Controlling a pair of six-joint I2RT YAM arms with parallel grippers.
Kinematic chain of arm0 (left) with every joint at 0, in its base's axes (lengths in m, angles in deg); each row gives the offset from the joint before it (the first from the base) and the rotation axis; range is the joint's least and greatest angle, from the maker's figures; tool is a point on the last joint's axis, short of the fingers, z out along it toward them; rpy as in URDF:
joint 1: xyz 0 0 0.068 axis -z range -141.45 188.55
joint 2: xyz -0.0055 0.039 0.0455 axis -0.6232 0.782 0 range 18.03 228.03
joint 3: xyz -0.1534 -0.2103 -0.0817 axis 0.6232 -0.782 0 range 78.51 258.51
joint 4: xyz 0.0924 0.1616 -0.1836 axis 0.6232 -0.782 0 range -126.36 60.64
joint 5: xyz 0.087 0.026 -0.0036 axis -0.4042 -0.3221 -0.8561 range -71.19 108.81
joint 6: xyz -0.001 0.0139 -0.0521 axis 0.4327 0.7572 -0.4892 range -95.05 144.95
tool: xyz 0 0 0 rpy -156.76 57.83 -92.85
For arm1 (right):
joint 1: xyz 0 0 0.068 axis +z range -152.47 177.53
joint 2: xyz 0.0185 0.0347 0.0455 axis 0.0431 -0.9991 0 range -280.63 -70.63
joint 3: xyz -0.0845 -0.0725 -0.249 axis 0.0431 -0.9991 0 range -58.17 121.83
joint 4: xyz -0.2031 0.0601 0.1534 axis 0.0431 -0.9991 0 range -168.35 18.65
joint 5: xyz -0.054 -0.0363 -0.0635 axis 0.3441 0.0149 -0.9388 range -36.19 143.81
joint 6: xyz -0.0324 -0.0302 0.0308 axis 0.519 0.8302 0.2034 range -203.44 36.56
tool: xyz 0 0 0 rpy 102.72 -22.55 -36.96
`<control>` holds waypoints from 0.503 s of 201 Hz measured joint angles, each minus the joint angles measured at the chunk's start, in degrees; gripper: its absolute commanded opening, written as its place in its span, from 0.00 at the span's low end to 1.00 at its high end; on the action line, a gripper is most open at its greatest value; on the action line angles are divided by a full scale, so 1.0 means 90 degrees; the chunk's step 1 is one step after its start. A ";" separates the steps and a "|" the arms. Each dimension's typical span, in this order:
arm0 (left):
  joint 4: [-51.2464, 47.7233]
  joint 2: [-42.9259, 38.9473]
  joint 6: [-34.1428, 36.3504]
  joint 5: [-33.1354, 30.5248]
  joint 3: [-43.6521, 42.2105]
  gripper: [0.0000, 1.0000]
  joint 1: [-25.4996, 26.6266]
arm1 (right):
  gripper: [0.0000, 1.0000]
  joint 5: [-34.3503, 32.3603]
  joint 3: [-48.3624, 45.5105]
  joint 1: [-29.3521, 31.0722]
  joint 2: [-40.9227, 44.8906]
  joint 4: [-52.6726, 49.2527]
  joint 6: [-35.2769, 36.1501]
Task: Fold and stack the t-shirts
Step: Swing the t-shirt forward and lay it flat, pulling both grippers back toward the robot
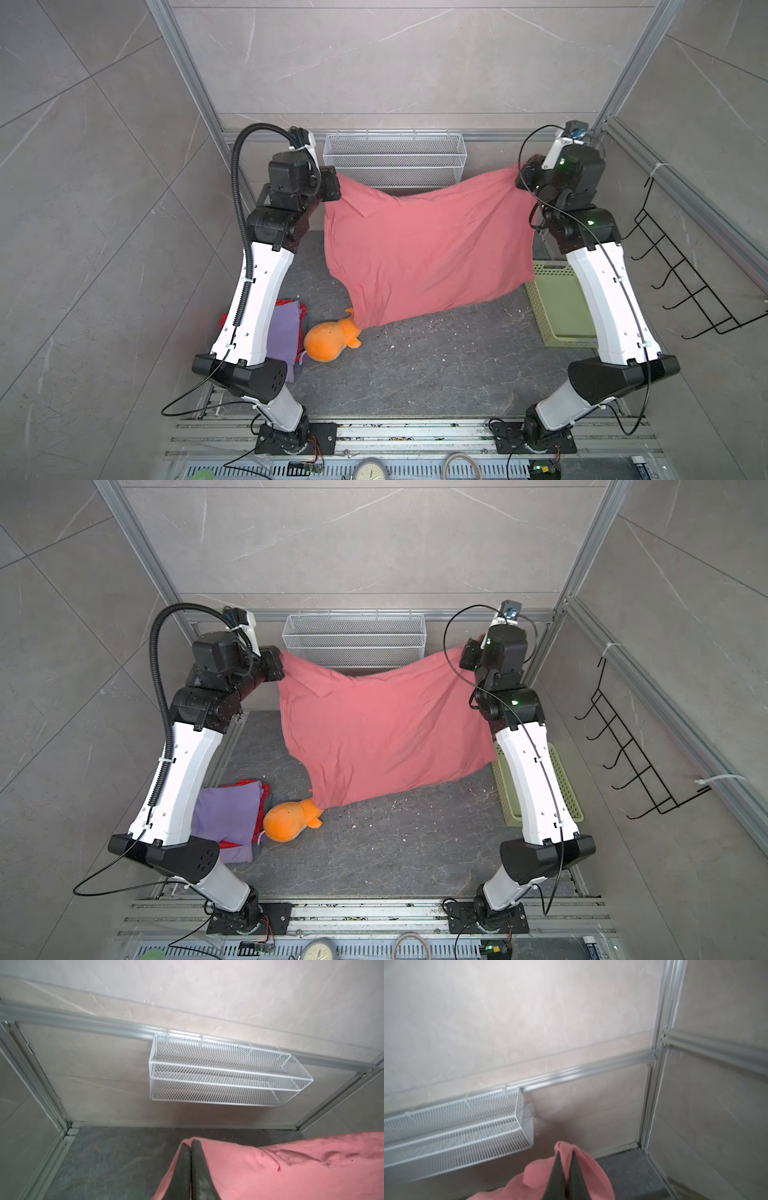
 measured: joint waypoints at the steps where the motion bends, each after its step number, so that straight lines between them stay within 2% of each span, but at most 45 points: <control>1: -0.0002 0.0000 0.0007 0.0007 0.0036 0.00 -0.0007 | 0.00 0.0000 0.0007 -0.0002 0.0012 0.0012 0.0012; 15: 0.0112 -0.0267 0.0070 0.0158 0.0134 0.00 -0.0056 | 0.00 -0.0027 -0.0010 -0.0015 0.0374 0.0163 0.0209; 29: 0.0323 -0.0835 0.0112 0.0233 -0.0231 0.00 -0.0063 | 0.00 -0.0078 -0.0355 -0.0012 0.0940 0.0325 0.0357; 73: 0.0746 -0.3422 -0.0022 0.0561 -0.2827 0.00 -0.0056 | 0.00 -0.0529 -0.2844 -0.0012 0.3293 0.0525 0.0495; 101: 0.0801 -0.4507 -0.0651 0.0959 -0.4609 0.00 -0.0058 | 0.00 -0.0906 -0.4690 -0.0024 0.3963 0.0068 0.0134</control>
